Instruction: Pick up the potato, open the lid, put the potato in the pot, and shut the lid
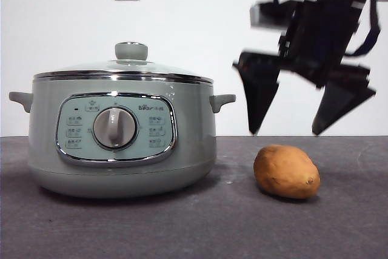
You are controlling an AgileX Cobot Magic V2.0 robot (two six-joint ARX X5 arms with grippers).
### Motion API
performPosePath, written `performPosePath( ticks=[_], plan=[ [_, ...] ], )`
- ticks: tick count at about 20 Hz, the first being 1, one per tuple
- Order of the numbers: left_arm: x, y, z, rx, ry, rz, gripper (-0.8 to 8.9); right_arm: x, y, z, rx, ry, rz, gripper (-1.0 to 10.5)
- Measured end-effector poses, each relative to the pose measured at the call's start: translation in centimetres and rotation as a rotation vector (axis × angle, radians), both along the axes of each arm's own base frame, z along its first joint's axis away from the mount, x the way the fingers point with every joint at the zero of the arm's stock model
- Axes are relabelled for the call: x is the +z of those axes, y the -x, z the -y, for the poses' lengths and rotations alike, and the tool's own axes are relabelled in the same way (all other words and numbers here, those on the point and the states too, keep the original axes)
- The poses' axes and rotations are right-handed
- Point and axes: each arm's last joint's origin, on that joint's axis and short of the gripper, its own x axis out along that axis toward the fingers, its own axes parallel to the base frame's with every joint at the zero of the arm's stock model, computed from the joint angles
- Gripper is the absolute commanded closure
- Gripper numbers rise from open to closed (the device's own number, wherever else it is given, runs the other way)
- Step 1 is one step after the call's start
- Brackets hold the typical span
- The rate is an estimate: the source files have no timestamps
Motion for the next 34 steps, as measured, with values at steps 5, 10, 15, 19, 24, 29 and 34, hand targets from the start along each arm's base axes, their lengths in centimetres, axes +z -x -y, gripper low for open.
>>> performPosePath(
  ticks=[5, 10, 15, 19, 24, 29, 34],
  plan=[
    [0.0, 0.0, 0.0, 0.000, 0.000, 0.000, 4.44, -3.0, -1.1, -0.7, -0.017, 0.039, -0.078, 4.2],
    [0.0, 0.0, 0.0, 0.000, 0.000, 0.000, 4.44, -3.7, -1.4, -0.9, -0.051, 0.030, -0.095, 9.2],
    [-0.2, 0.1, 0.0, 0.000, -0.002, -0.018, 4.44, -3.7, -1.4, -0.9, -0.055, 0.028, -0.096, 9.6],
    [-0.2, 0.1, 0.0, 0.000, -0.001, -0.019, 4.44, -2.9, -0.6, -0.4, -0.055, 0.041, -0.115, 9.6],
    [0.1, -1.0, 1.1, -0.055, 0.010, 0.038, 4.44, 1.1, 1.7, 1.1, -0.055, 0.014, -0.076, 9.6],
    [-0.1, -4.3, 4.2, -0.159, 0.000, 0.011, 4.44, 4.1, 4.1, 2.6, -0.055, -0.010, -0.038, 9.5],
    [-0.9, -7.9, 7.6, -0.164, -0.051, -0.002, 4.44, 6.0, 5.7, 3.7, -0.057, -0.038, 0.002, 9.5]
  ],
)
